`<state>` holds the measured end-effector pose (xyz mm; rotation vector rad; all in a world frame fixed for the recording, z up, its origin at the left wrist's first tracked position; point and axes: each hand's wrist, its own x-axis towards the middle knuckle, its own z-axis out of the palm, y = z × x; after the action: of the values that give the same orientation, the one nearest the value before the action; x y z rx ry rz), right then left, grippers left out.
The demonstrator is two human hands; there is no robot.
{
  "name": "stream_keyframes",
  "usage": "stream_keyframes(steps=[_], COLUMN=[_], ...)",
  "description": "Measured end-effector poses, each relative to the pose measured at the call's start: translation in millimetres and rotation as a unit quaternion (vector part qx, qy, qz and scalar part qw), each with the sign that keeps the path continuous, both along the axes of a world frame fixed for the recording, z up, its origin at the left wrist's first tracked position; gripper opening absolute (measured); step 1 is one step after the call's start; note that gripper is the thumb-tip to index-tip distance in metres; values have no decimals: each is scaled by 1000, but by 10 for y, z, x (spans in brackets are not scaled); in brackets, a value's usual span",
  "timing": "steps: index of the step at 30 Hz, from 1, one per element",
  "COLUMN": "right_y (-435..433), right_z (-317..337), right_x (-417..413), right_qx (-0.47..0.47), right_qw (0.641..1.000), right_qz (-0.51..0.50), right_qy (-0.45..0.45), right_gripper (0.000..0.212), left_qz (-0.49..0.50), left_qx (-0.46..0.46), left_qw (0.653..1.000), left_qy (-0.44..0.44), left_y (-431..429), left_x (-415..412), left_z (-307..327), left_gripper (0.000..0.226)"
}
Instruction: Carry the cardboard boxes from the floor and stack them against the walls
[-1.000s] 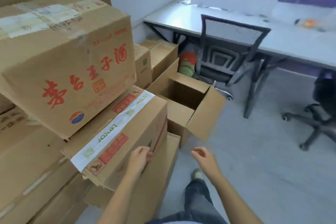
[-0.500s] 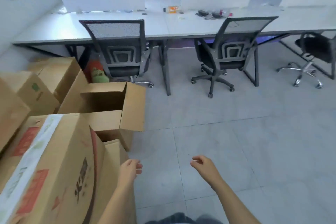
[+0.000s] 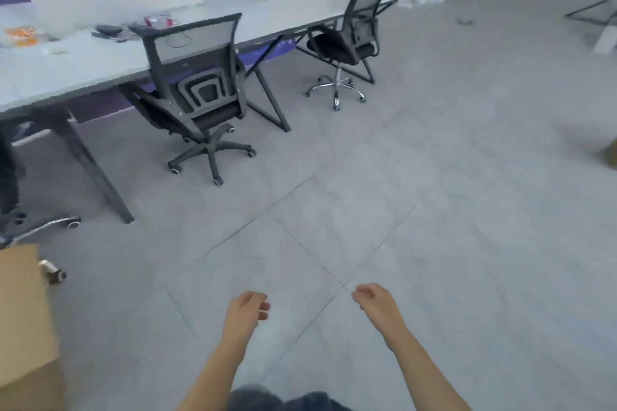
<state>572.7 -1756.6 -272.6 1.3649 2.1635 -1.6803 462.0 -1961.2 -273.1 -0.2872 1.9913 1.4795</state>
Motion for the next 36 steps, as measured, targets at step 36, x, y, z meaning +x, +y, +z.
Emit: stream_keyframes(steps=[36], right_y=[4612], right_z=[-149], right_x=[-913], right_qx=[-9], right_qw=[920], right_qz=[-392], right_qy=[-29], right_gripper=[30], left_qz=[-380], left_qx=[-7], left_qw=[925], left_qy=[-1], left_y=[6318], left_x=[-2030], left_z=[52], left_gripper=[16])
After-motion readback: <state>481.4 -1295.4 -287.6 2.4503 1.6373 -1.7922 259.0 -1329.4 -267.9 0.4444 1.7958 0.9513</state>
